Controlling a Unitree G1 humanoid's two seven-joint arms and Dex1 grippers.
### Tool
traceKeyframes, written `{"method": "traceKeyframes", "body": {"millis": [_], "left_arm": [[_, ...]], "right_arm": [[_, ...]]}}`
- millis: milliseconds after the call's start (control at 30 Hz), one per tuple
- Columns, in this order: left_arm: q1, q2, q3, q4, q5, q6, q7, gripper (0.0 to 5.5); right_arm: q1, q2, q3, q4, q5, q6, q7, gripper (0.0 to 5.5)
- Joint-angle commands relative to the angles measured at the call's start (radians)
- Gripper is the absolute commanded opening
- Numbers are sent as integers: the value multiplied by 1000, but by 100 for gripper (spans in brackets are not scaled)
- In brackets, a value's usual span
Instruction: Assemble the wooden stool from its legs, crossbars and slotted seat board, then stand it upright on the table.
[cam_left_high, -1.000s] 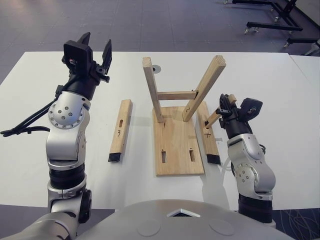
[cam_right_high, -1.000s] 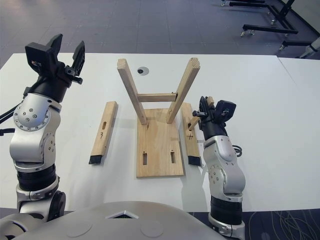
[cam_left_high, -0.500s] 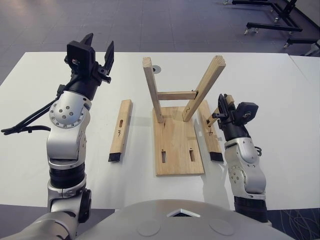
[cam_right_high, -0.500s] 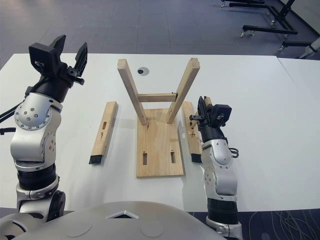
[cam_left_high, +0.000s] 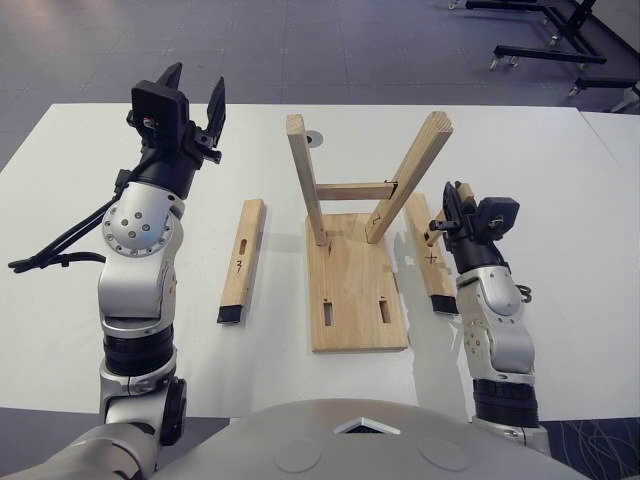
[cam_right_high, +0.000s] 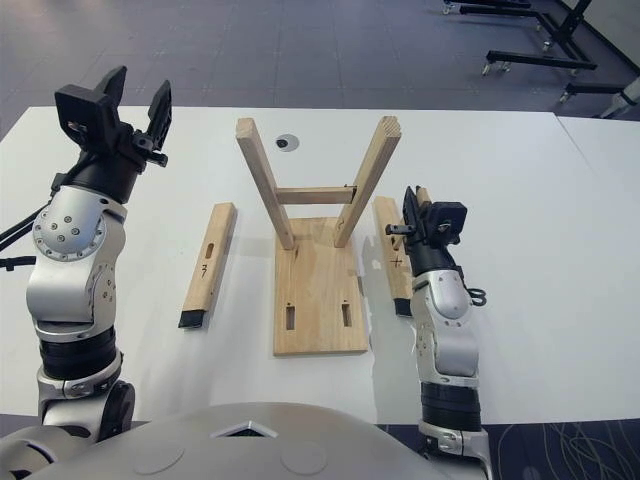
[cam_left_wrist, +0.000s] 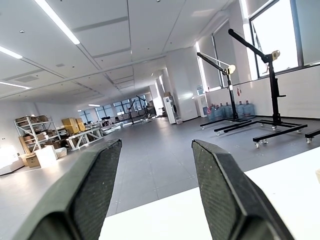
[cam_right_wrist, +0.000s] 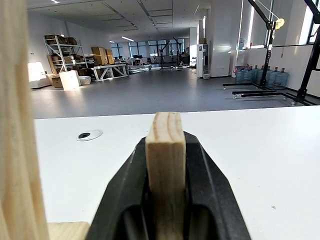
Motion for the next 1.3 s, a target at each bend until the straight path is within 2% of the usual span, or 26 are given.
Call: {"method": "traceKeyframes", "body": {"millis": [33,200,700,1300], "left_arm": [[5,-5,-2,1,11,-6,9,257],[4,-10,2,-13,27,-2,28,257],[22,-20,11,10,42,-43,53,257],[-8,-12,17,72,44,-101,38,257]], "right_arm": [[11,-11,-15,41,27,79,25,108],[-20,-37,-48,45,59,114,67,200],[-222,-100,-141,-8,174,204,92,200],[-423,-130,-169,-54,210,249,54,200]]}}
